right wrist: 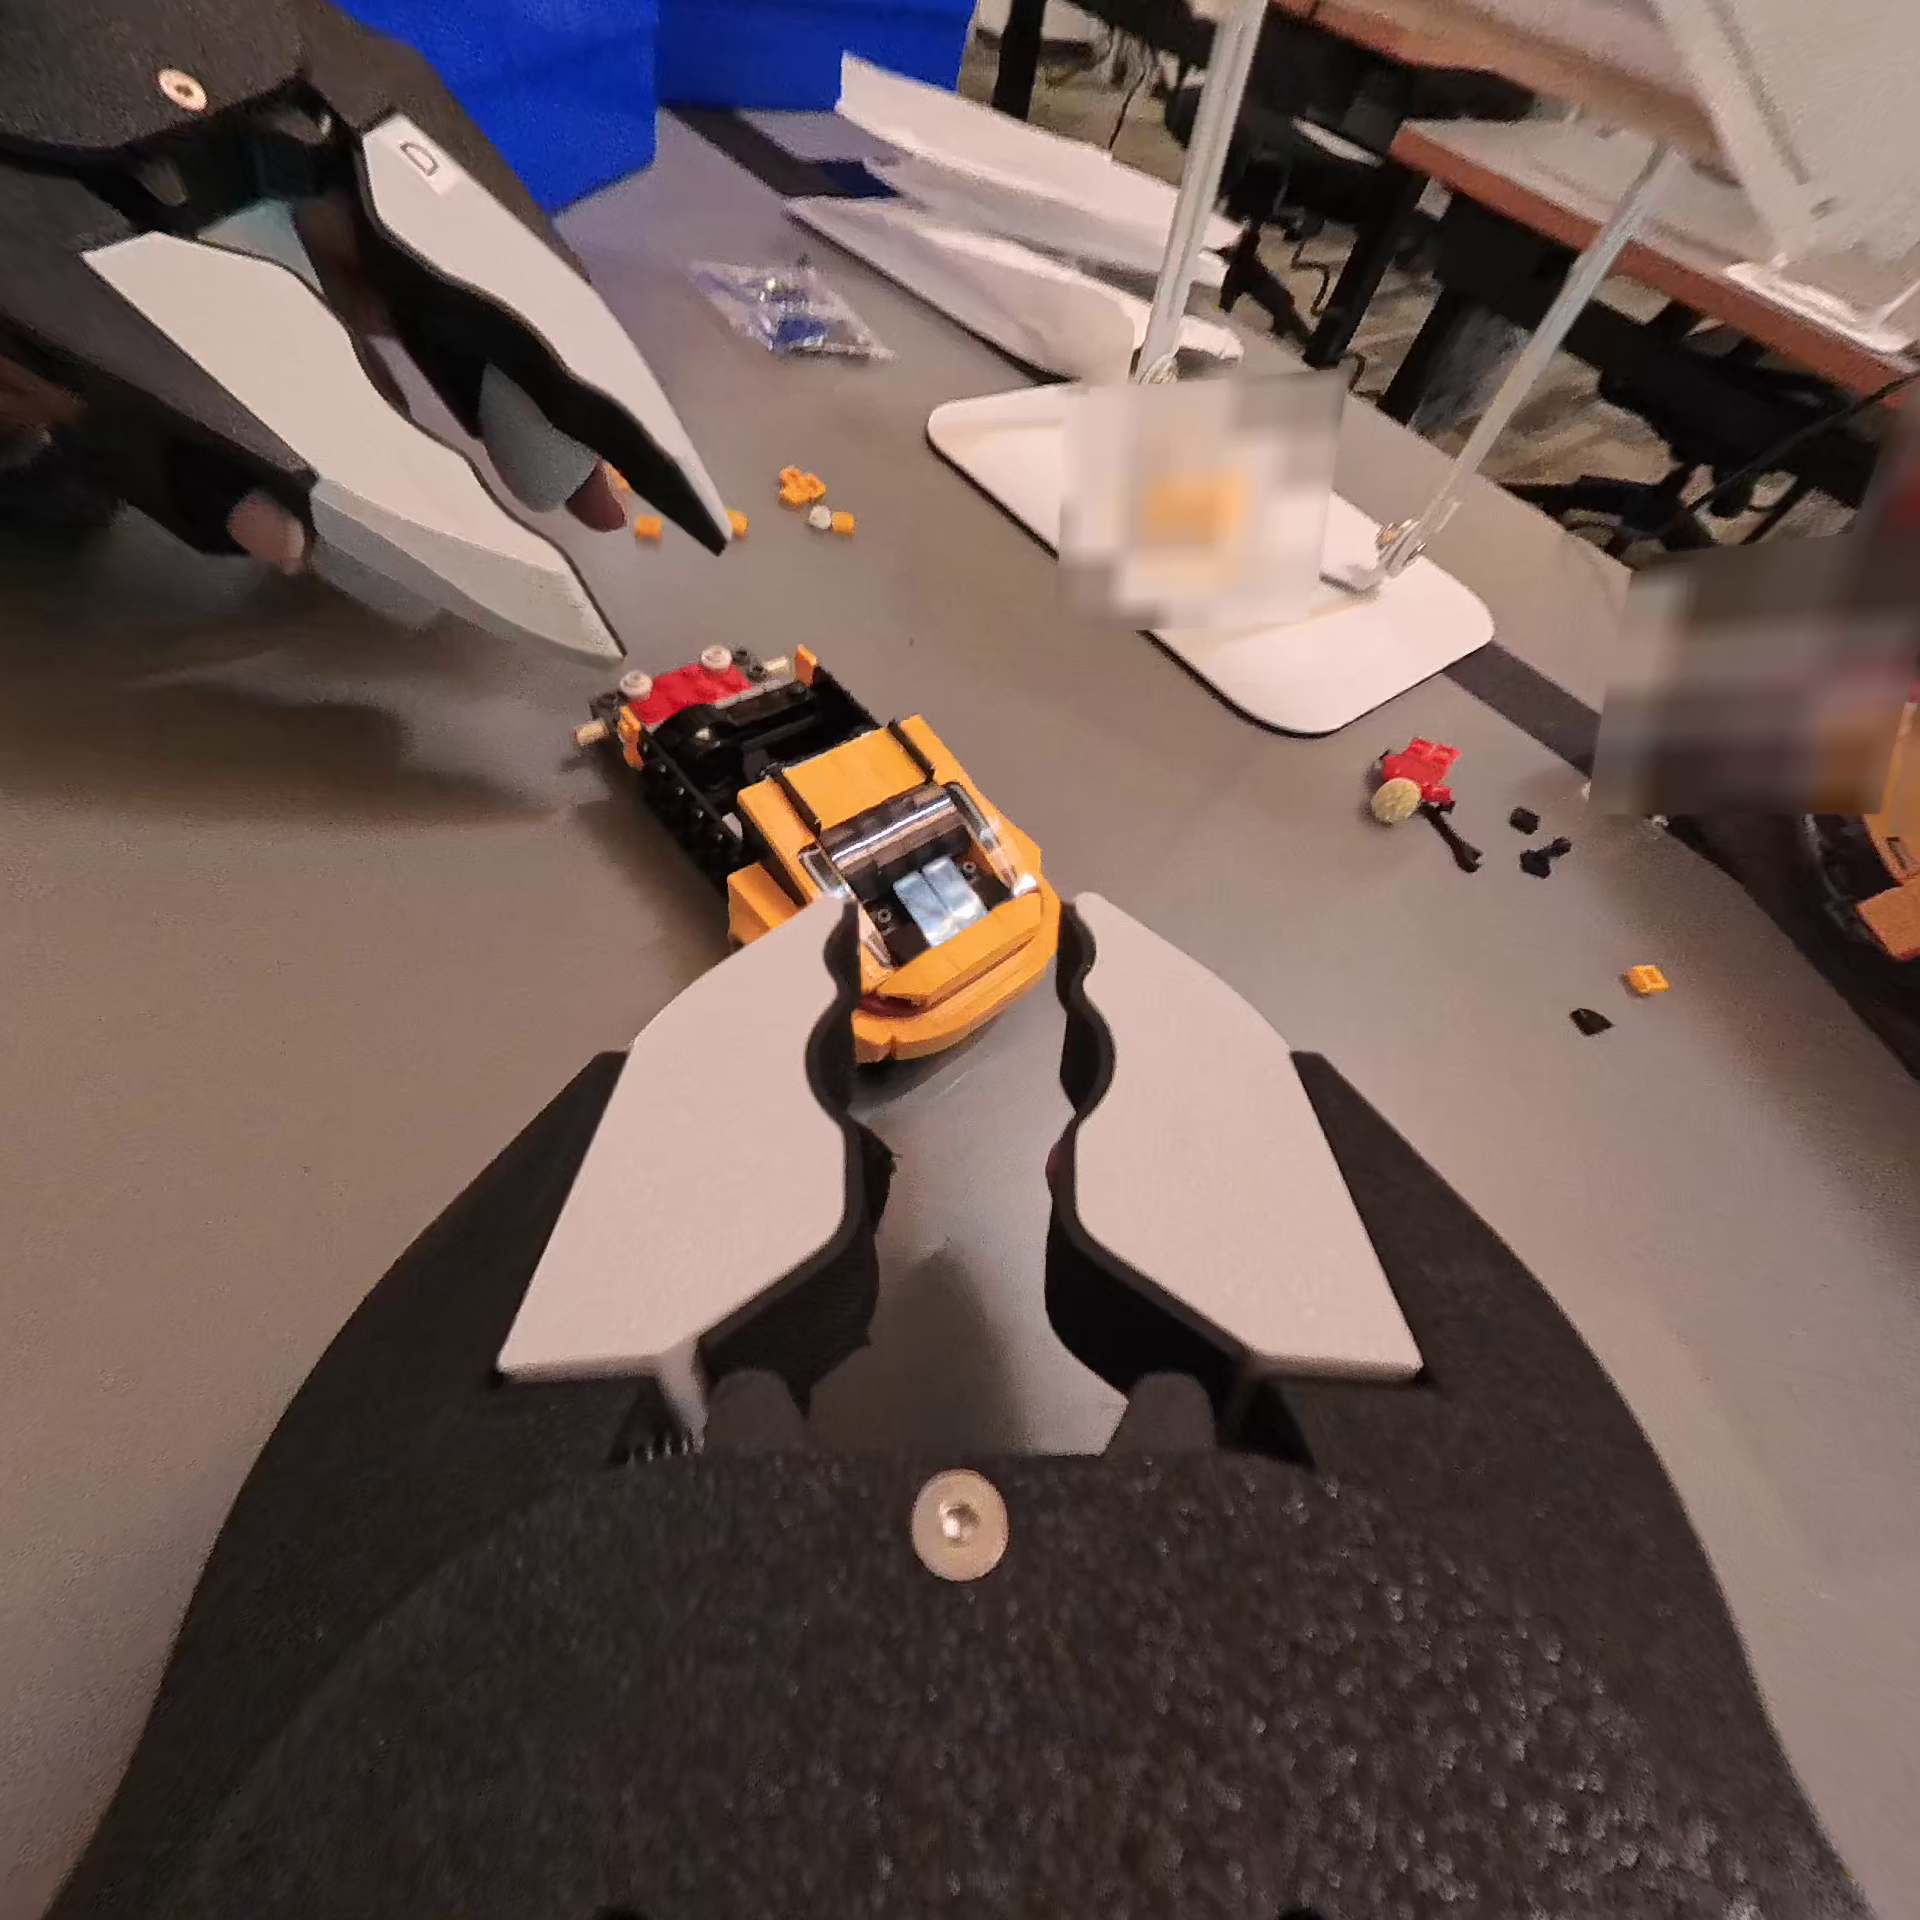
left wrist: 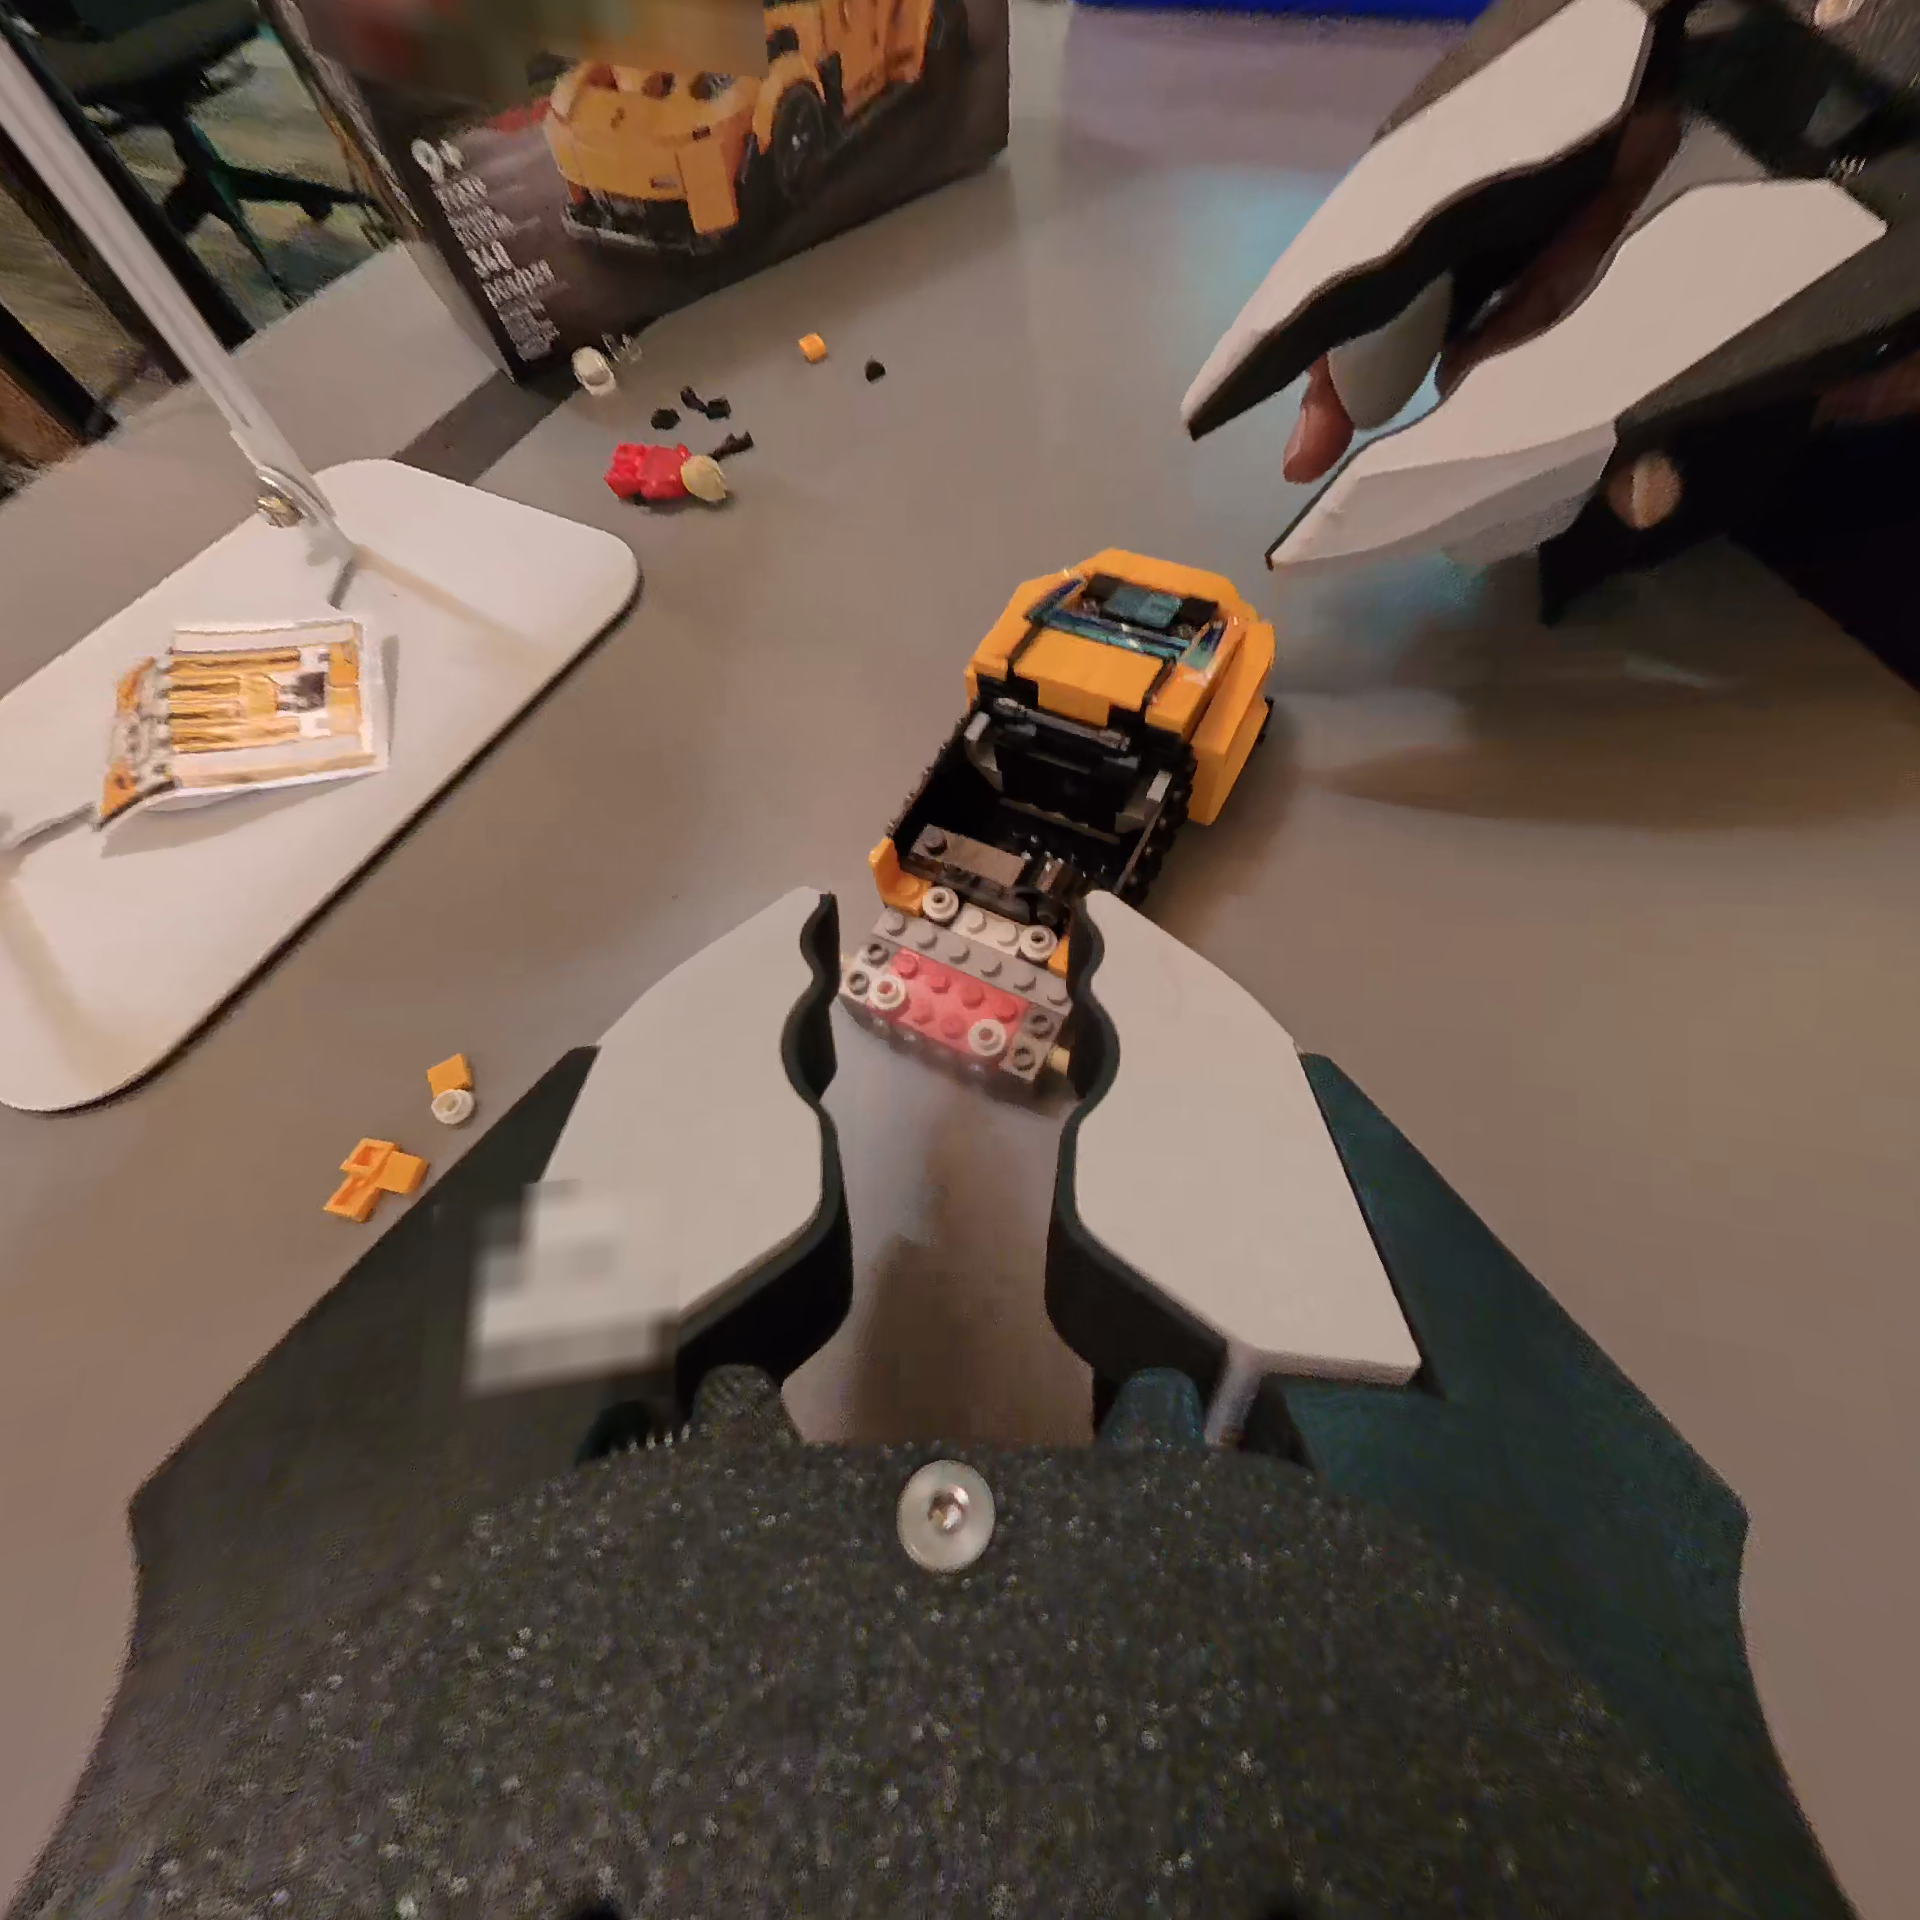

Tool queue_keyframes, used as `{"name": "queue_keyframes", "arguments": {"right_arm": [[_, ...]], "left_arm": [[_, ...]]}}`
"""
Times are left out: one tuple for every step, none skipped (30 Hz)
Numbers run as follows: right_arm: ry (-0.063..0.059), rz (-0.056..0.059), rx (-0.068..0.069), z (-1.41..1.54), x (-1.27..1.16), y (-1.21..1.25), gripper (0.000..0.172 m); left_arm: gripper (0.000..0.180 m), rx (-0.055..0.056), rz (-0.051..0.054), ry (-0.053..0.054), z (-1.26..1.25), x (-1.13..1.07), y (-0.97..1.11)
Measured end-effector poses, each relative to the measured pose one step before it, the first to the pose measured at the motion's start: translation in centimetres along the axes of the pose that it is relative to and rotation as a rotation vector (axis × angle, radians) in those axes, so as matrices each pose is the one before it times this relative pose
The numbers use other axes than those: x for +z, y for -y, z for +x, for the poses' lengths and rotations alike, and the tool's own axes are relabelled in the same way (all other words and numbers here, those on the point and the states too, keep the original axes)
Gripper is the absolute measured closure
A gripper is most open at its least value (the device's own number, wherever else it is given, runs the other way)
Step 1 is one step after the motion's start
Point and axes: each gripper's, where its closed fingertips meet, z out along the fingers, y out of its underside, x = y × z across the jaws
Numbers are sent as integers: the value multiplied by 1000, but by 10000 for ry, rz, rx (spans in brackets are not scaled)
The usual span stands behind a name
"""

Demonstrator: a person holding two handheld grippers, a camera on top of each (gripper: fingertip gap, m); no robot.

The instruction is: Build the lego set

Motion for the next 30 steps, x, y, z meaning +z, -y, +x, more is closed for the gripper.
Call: {"name": "queue_keyframes", "arguments": {"right_arm": [[-47,196,102,150,-128,306,136],[-48,191,112,153,-123,296,136],[-51,186,114,148,-109,282,136],[-63,195,135,182,-99,295,136],[-76,196,161,204,-100,278,136],[-73,184,179,220,-77,254,136],[-83,187,200,259,-65,253,136],[-103,197,215,297,-30,259,136],[-104,210,225,301,16,293,136],[-115,227,198,329,100,351,136],[-184,198,59,390,166,355,136],[-277,180,-53,467,249,419,136],[-249,129,-118,369,361,462,137],[-260,141,-140,324,443,624,138],[-218,220,-103,239,531,878,140],[-169,300,-47,169,667,1100,142],[-149,308,7,131,790,1190,145],[-201,299,31,172,907,1205,146],[-149,342,36,81,1004,1251,150],[-111,361,98,3,1027,1206,154],[-61,347,167,-67,1012,1075,157],[-18,311,139,-150,969,864,161],[-53,259,55,-115,894,620,164],[-70,176,29,-80,838,330,168],[33,78,71,-209,766,126,172],[139,2,97,-340,718,40,172],[96,54,32,-266,564,133,172],[24,127,-53,-149,449,257,172],[18,107,-39,-65,397,231,172],[-30,129,83,56,271,219,172]], "left_arm": [[139,-28,213,141,-260,-202,384],[139,-6,201,147,-253,-219,373],[139,-16,196,158,-255,-206,358],[140,-32,204,175,-277,-194,355],[144,-41,215,191,-312,-185,352],[147,-50,197,202,-332,-163,304],[151,-56,195,238,-399,-152,277],[156,-55,182,220,-381,-178,257],[163,-54,165,186,-335,-181,244],[169,-37,191,182,-318,-205,296],[174,6,218,174,-295,-215,335],[179,36,208,190,-301,-211,329],[180,51,184,210,-322,-154,274],[180,27,146,228,-365,-125,216],[180,-18,144,224,-369,-103,193],[180,-60,156,199,-366,-99,179],[180,-102,142,208,-402,-99,138],[180,-122,113,226,-476,-81,80],[180,-135,97,215,-480,-61,43],[180,-148,107,224,-522,-49,77],[180,-110,117,249,-591,-12,169],[180,-24,136,294,-689,69,299],[180,32,117,367,-846,213,457],[180,59,71,314,-819,367,633],[180,44,84,176,-640,468,857],[180,22,157,175,-646,556,1117],[180,-51,243,242,-783,664,1378],[180,-191,269,217,-771,793,1474],[180,-270,315,212,-733,853,1503],[180,-269,373,285,-826,868,1465]]}}
